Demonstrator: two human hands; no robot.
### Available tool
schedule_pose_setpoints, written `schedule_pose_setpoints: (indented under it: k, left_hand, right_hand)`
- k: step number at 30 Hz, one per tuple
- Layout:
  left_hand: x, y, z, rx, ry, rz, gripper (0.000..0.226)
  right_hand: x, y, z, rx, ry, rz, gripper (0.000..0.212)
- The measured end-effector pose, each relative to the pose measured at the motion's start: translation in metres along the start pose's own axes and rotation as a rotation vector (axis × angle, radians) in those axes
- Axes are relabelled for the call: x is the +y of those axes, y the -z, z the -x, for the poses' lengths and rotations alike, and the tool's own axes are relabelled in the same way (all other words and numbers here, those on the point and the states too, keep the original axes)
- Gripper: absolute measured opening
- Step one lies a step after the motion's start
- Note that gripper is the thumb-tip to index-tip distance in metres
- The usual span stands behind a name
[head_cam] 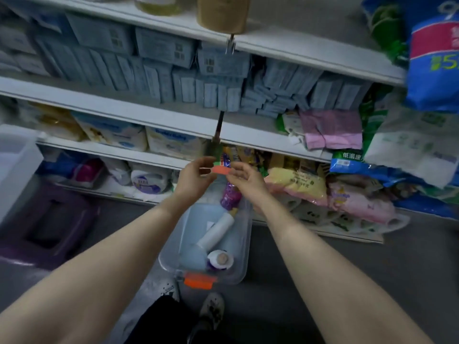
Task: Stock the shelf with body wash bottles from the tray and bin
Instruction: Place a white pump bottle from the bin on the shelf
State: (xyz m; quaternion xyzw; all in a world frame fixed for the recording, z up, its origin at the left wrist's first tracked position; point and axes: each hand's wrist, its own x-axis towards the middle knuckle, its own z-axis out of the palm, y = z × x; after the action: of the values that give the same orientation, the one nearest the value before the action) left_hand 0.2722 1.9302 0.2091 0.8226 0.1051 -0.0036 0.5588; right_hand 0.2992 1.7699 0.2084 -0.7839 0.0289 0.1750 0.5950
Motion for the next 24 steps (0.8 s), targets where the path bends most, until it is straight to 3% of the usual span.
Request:
schedule_pose_setpoints:
  k: [6, 10, 15, 24]
  left_hand:
    - [-0.075, -0.015, 0.024, -0.152, 0.2, -0.034, 0.037]
    - [-0.121, -0.029, 0.029, -0.211, 0.29, -0.03, 0.037]
    - [-0.171, -0.051, 0.008, -0.269, 0.329, -0.027, 0.043]
    - [-0.21, -0.11, -0.071, -0.348, 0.269, -0.008, 0.062]
  right_hand:
    - [0.094, -0.022, 0.003, 0.004, -0.321, -0.057, 0.045]
    - [0.14, -0.038, -0.005, 0.048, -0.417, -0.049, 0.057]
    - [0.176, -0.043, -0.036, 0.142, -0.416, 0.068, 0.05]
    - [0.211, -0.049, -0.131, 0.354, -0.343, 0.045, 0.084]
